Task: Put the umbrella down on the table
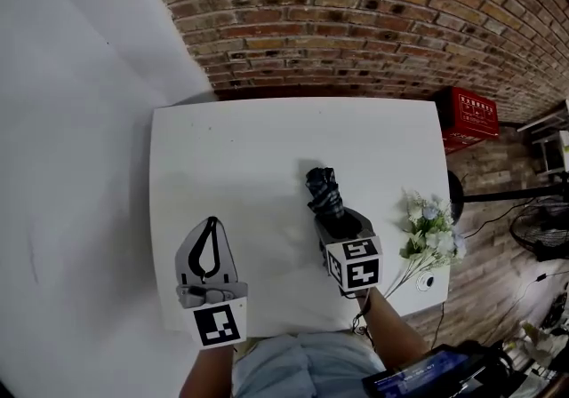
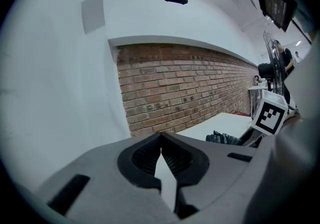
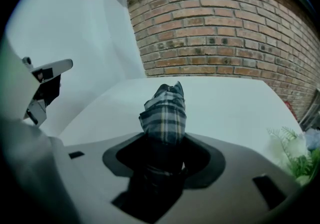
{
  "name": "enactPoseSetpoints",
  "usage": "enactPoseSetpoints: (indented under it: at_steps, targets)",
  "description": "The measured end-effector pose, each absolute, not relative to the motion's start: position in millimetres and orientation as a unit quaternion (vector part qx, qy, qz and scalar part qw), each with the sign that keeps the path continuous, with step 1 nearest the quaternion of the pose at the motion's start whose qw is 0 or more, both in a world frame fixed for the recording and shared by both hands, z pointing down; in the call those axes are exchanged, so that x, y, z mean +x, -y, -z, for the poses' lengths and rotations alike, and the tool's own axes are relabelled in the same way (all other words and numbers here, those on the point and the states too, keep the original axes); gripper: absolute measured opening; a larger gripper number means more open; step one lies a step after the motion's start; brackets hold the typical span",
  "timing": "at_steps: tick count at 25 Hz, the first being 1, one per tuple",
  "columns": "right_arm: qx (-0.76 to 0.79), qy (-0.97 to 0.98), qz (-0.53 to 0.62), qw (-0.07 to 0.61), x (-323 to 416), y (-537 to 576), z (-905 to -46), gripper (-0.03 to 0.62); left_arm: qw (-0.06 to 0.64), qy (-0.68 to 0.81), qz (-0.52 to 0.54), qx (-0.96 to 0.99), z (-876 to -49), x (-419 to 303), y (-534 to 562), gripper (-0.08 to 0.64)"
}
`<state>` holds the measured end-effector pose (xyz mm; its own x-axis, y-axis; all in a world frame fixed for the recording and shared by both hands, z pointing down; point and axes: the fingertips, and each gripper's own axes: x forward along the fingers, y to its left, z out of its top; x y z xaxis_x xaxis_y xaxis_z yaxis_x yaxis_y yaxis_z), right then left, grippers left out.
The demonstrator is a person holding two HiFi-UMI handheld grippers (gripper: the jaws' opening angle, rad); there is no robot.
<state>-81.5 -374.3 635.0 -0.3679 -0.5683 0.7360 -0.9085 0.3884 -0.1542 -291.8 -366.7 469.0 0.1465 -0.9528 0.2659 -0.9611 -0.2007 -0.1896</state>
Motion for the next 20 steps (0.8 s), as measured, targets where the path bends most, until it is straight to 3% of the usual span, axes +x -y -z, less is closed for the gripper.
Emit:
enactPoseSetpoints:
  at_steps: [8, 12, 15, 20]
  targets:
    - [0.477, 0.781, -0.300, 0.269, -81, 381, -621, 0.287, 0.009, 0.637, -0.160, 0.754, -460, -297, 362, 0.006]
    - [0.498, 0.790, -0.260, 0.246, -75, 386, -589, 0.290, 0.000, 0.635, -0.151, 0.757, -450, -292, 355, 0.006]
    - [0.510, 0.803, -0.219, 0.216, -72, 386, -554, 0.249, -0.006, 0.636, -0.141, 0.759, -438, -285, 348, 0.006]
    - [0.508, 0.840, -0.128, 0.139, -78, 376, -472, 0.111, -0.020, 0.641, -0.111, 0.759, -407, -277, 335, 0.006]
